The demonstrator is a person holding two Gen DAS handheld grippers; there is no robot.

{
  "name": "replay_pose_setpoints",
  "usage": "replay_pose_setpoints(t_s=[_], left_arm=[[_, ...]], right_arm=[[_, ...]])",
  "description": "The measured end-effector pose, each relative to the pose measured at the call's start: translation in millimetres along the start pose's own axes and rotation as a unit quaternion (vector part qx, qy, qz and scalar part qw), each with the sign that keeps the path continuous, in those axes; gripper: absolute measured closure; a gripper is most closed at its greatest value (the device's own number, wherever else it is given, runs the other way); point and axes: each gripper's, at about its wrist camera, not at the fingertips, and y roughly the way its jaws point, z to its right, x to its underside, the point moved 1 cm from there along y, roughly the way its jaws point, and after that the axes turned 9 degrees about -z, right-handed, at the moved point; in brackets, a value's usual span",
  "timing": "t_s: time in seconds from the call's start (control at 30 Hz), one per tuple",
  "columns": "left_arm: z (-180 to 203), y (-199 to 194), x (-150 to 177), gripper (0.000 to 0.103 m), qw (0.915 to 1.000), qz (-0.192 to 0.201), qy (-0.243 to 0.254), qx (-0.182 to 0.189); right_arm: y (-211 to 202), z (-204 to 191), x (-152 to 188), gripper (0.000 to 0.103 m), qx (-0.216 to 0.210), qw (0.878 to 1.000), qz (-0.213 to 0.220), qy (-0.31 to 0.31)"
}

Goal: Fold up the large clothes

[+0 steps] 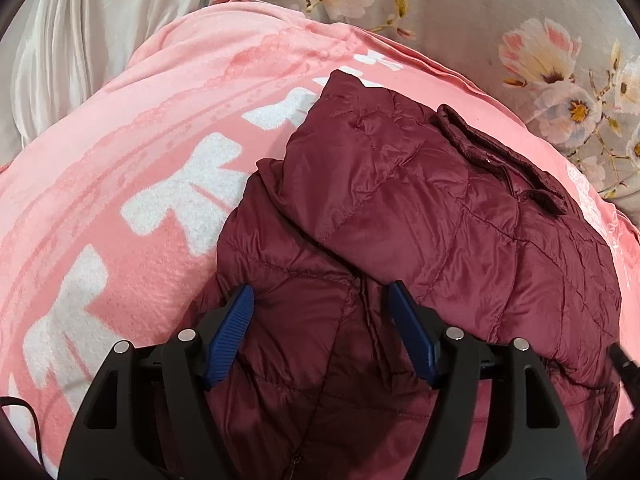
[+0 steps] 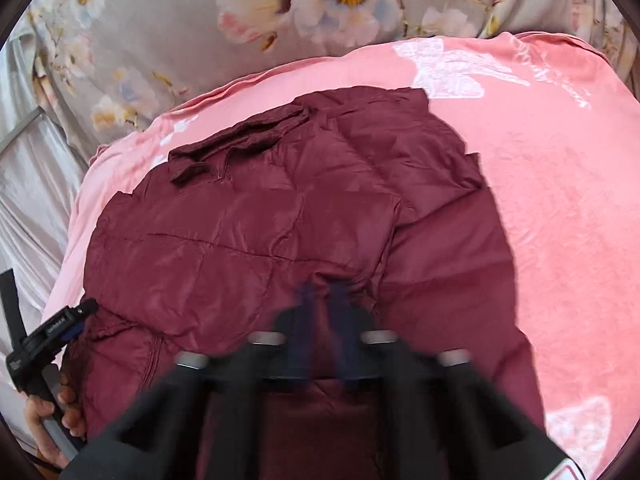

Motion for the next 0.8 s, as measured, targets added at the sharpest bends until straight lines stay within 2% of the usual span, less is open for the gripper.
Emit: replay_pose_setpoints(t_s=[0.03, 0.13, 0.2, 0.3, 0.4, 0.47, 0.7, 0.77, 0.8], left_arm=[[0, 0, -1, 0.035, 1.0000, 0.000, -0.002, 0.000], [0, 2, -6, 0.035, 1.0000, 0.002, -0.005, -0.008], [1, 6, -7, 0.035, 0.9999, 0.000, -0.003, -0.015], [5, 13, -4, 0.035, 0.9994, -0.002, 0.009, -0.033], [8, 16, -3, 0.034, 0.9988, -0.004, 0.019, -0.045], [9, 18, -3, 0.033, 0.9985, -0.005, 0.023, -0.049], [12, 21, -3, 0.032, 0.9976, -0.004, 0.031, -0.062], [11, 20, -3, 0.032, 0.9982, -0.003, 0.028, -0.053], [8, 16, -2, 0.032, 0.9987, -0.004, 0.027, -0.043]], right_arm=[[-4, -2, -2, 0.101, 0.003, 1.000, 0.012, -0.004], [-35, -17, -23, 0.101, 0.018, 0.996, 0.082, -0.029], [-37, -16, -35, 0.101, 0.023, 0.995, 0.089, -0.029], [-12, 0, -34, 0.101, 0.042, 0.998, 0.053, -0.014], [14, 15, -17, 0.101, 0.040, 0.999, 0.010, 0.005], [22, 20, -8, 0.101, 0.034, 0.999, -0.004, 0.016], [27, 22, -8, 0.102, 0.032, 0.999, -0.019, 0.020], [13, 23, -4, 0.096, 0.033, 0.999, -0.018, 0.024], [1, 22, 1, 0.090, 0.032, 0.999, -0.012, 0.023]])
